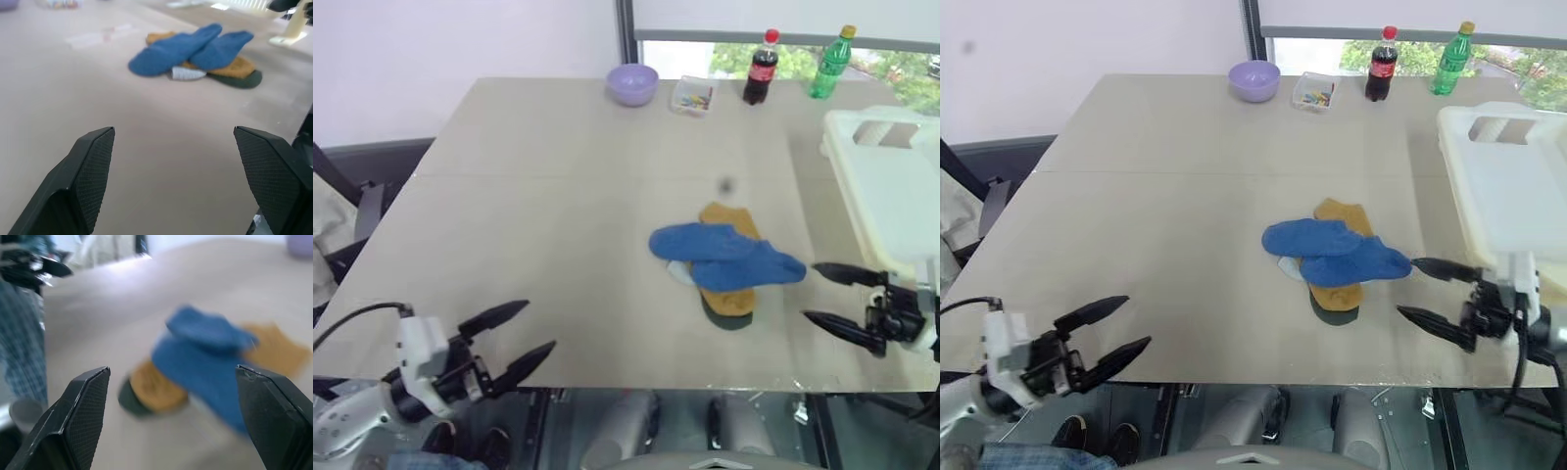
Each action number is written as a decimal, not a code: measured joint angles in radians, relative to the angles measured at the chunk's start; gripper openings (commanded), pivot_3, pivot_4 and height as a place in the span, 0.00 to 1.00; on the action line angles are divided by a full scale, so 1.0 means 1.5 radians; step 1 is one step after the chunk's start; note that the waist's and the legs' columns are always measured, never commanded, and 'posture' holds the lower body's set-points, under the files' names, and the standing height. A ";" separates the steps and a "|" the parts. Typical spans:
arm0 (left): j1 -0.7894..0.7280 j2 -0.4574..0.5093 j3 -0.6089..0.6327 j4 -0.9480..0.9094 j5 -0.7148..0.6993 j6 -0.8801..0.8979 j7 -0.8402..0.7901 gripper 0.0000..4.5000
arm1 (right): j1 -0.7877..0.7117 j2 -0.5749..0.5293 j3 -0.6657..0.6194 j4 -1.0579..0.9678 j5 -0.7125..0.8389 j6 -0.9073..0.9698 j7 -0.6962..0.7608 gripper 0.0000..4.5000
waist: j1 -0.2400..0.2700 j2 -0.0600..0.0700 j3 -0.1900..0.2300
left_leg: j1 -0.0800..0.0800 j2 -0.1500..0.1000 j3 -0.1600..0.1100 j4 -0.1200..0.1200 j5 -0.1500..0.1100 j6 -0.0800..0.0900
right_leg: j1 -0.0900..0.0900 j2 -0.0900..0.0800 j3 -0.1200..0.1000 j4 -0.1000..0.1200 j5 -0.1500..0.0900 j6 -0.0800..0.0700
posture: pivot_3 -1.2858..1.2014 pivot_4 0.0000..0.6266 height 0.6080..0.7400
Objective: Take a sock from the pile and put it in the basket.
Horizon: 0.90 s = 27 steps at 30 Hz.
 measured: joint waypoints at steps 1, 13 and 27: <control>-0.005 0.008 0.007 0.004 -0.007 0.003 -0.011 0.93 | -0.017 0.000 0.016 -0.019 -0.001 0.014 -0.019 0.93 | 0.000 0.000 0.000 | 0.000 0.000 0.000 0.000 0.000 0.000 | 0.000 0.000 0.000 0.000 0.000 0.000 | 0.52 0.24 1.00; -0.049 0.037 0.038 0.038 -0.022 0.030 -0.045 0.93 | -0.253 -0.045 0.252 0.036 -0.280 0.044 -0.192 0.93 | 0.000 -0.002 0.000 | -0.002 -0.001 0.000 0.000 0.003 -0.001 | -0.001 0.000 0.000 -0.001 0.000 0.000 | 0.52 0.24 1.00; -0.044 0.026 0.038 0.036 -0.004 0.031 -0.044 0.93 | -0.264 -0.037 0.263 0.091 -0.330 -0.075 -0.138 0.70 | -0.016 -0.002 0.000 | -0.001 -0.001 0.000 0.000 0.003 -0.001 | -0.002 0.000 0.001 0.001 0.000 -0.001 | 0.52 0.24 1.00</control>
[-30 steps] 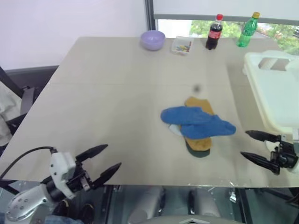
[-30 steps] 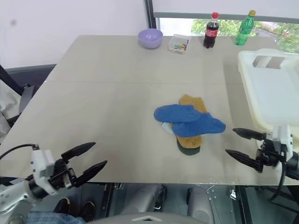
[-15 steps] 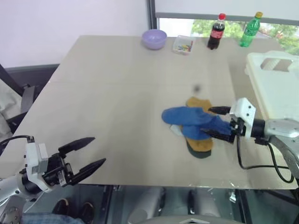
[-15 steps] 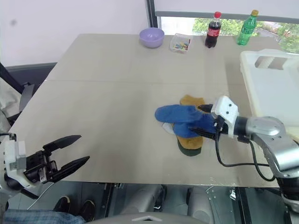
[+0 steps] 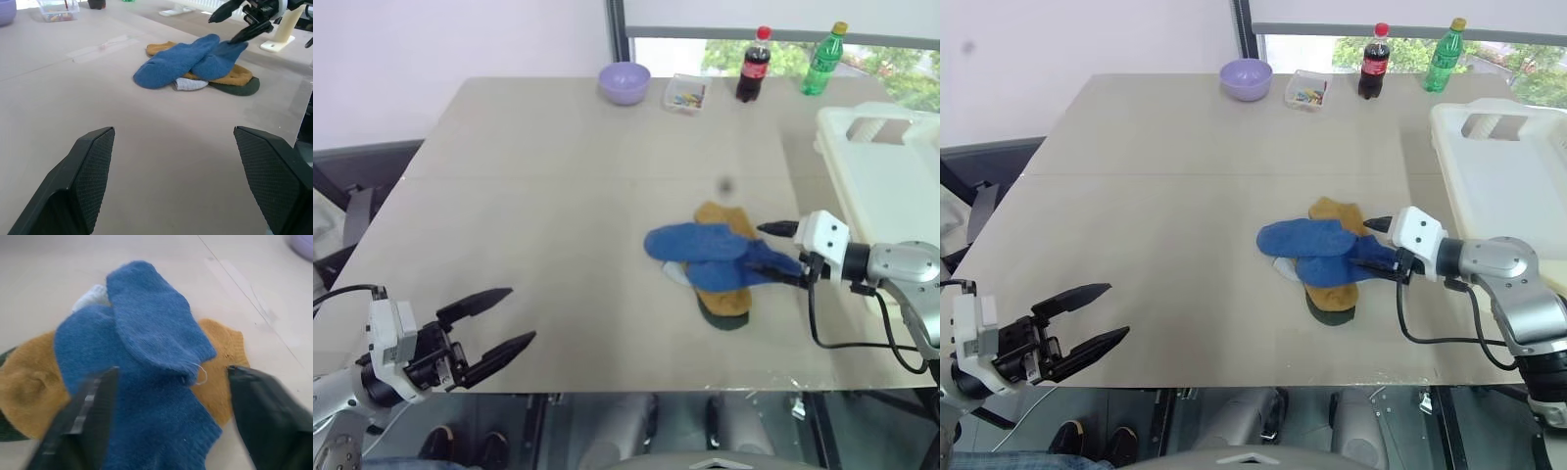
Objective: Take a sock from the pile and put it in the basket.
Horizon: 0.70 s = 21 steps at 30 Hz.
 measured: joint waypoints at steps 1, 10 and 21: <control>-0.003 0.000 0.000 0.000 0.003 0.000 0.000 0.93 | 0.000 0.000 0.006 0.003 -0.006 -0.009 0.002 0.70 | 0.000 0.000 0.000 | 0.000 0.000 0.000 0.000 0.000 0.000 | 0.000 0.000 0.000 0.000 0.000 0.000 | 0.52 0.24 1.00; -0.017 0.000 -0.010 0.000 0.009 0.001 0.000 0.93 | -0.001 0.026 0.032 0.013 -0.049 -0.040 -0.003 0.70 | 0.000 0.000 0.000 | 0.000 0.000 0.000 0.000 0.000 0.000 | 0.000 0.000 0.000 0.001 0.000 0.000 | 0.52 0.24 1.00; -0.016 -0.003 -0.017 0.000 0.015 0.002 0.005 0.93 | -0.003 0.029 0.032 0.024 -0.054 -0.046 -0.011 0.02 | 0.000 0.000 0.000 | 0.000 0.000 0.000 0.001 0.000 0.000 | 0.000 0.000 0.000 0.002 0.000 0.000 | 0.52 0.24 1.00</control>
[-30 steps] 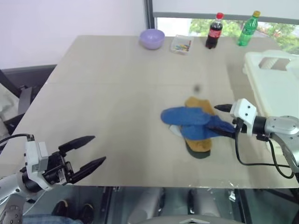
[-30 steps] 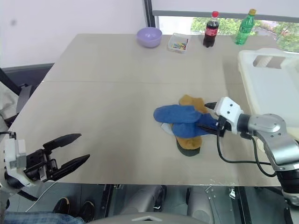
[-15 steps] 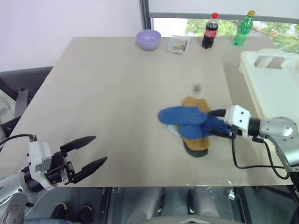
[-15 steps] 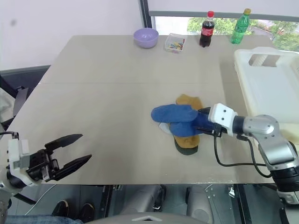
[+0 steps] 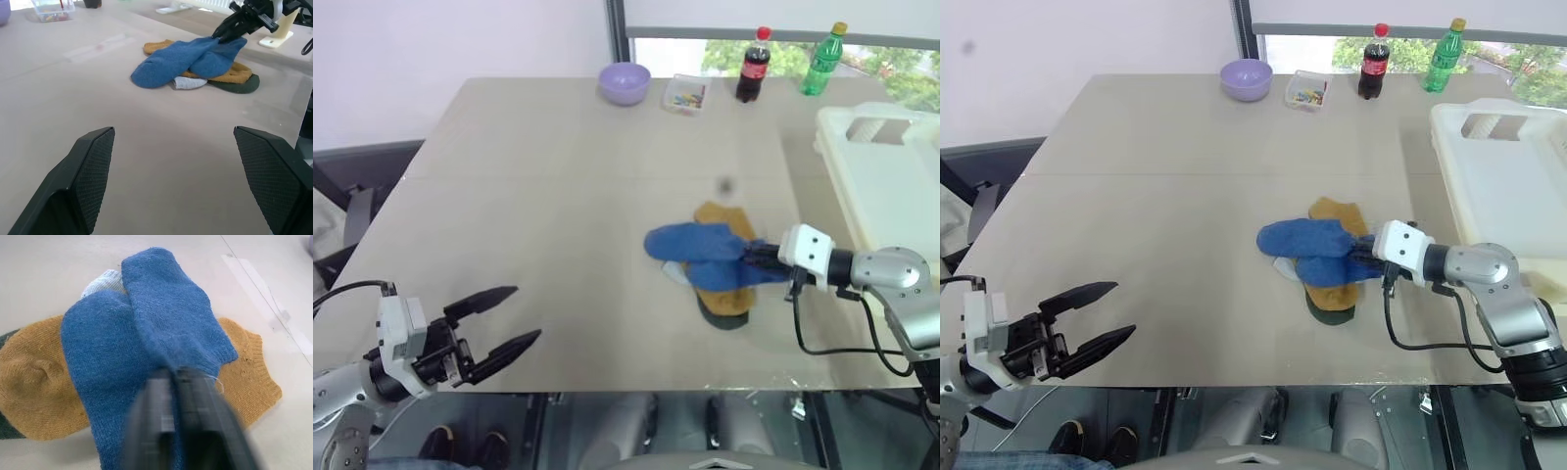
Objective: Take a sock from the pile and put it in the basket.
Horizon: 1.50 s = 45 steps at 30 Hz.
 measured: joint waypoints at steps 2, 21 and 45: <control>0.000 -0.002 0.000 0.000 0.000 0.001 0.001 0.93 | -0.001 0.001 0.000 0.000 0.001 0.004 0.000 0.02 | 0.000 0.000 0.000 | 0.000 0.000 0.000 0.000 0.000 0.000 | 0.000 0.000 0.000 0.000 0.000 0.000 | 0.52 0.24 1.00; -0.022 -0.007 -0.014 0.015 0.006 0.001 -0.010 0.93 | -0.178 0.181 0.157 -0.009 0.012 0.027 0.039 0.02 | -0.004 0.000 0.000 | 0.000 0.001 0.001 0.000 0.001 -0.001 | -0.002 0.001 0.001 0.003 0.001 -0.001 | 0.52 0.24 1.00; -0.030 -0.043 0.027 0.050 -0.036 -0.001 -0.004 0.93 | -0.294 0.295 0.293 0.169 -0.079 -0.126 0.105 0.02 | -0.019 -0.002 -0.001 | 0.000 0.009 0.003 0.000 0.004 -0.008 | -0.006 0.011 0.005 0.005 0.005 -0.009 | 0.52 0.24 1.00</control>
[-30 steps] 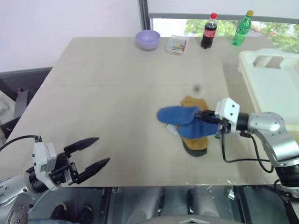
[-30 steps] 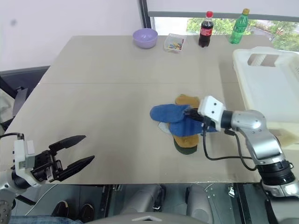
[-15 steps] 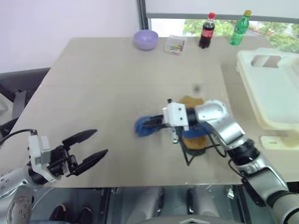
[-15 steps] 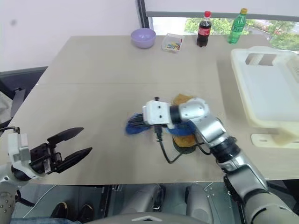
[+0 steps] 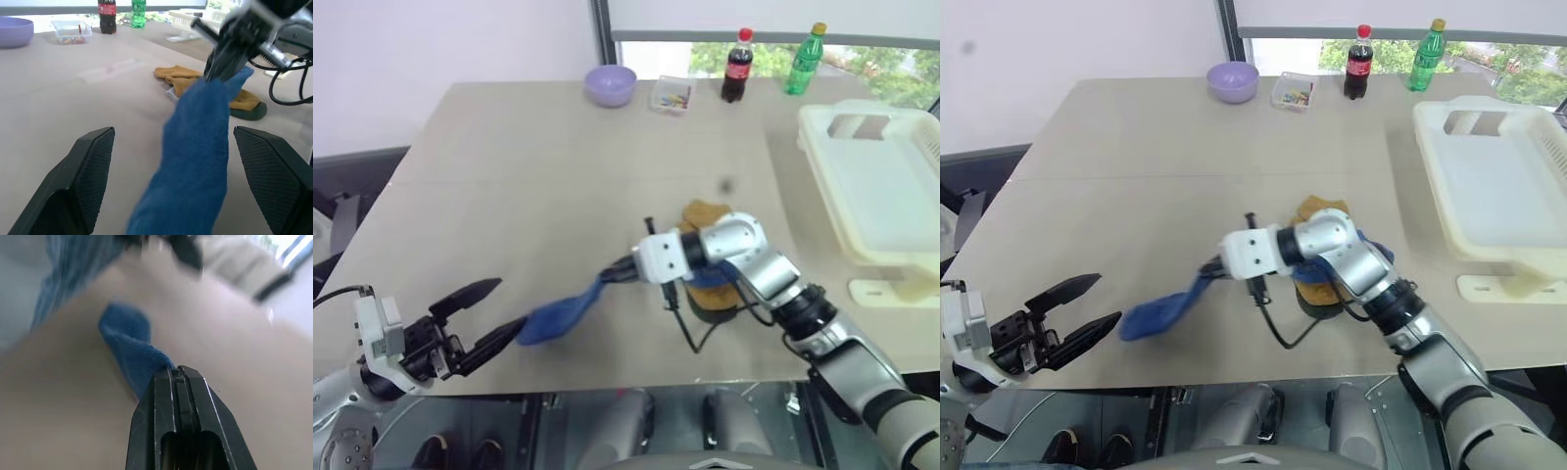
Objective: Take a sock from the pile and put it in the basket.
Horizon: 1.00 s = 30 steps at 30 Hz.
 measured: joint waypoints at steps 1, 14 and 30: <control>-0.002 -0.001 -0.001 -0.003 0.000 0.000 0.000 0.93 | 0.018 -0.024 0.000 -0.013 -0.009 0.000 -0.001 0.02 | 0.000 0.000 0.000 | 0.000 0.001 0.000 -0.001 0.000 -0.001 | -0.001 0.000 0.000 0.000 0.000 -0.001 | 0.52 0.24 1.00; -0.071 0.019 -0.018 0.033 0.004 0.003 -0.016 0.93 | 0.174 -0.092 -0.041 -0.226 0.043 0.252 -0.035 0.30 | 0.004 0.000 0.000 | 0.000 0.002 0.001 -0.001 0.001 -0.002 | -0.001 0.001 0.001 0.000 0.001 -0.002 | 0.52 0.24 1.00; -0.101 0.073 -0.075 0.061 0.021 0.030 -0.098 0.93 | 0.250 -0.262 -0.226 -0.375 0.247 0.474 -0.029 0.91 | 0.007 0.000 0.000 | -0.001 0.003 0.001 -0.001 -0.001 0.001 | -0.002 0.001 0.000 -0.001 0.001 -0.002 | 0.52 0.24 1.00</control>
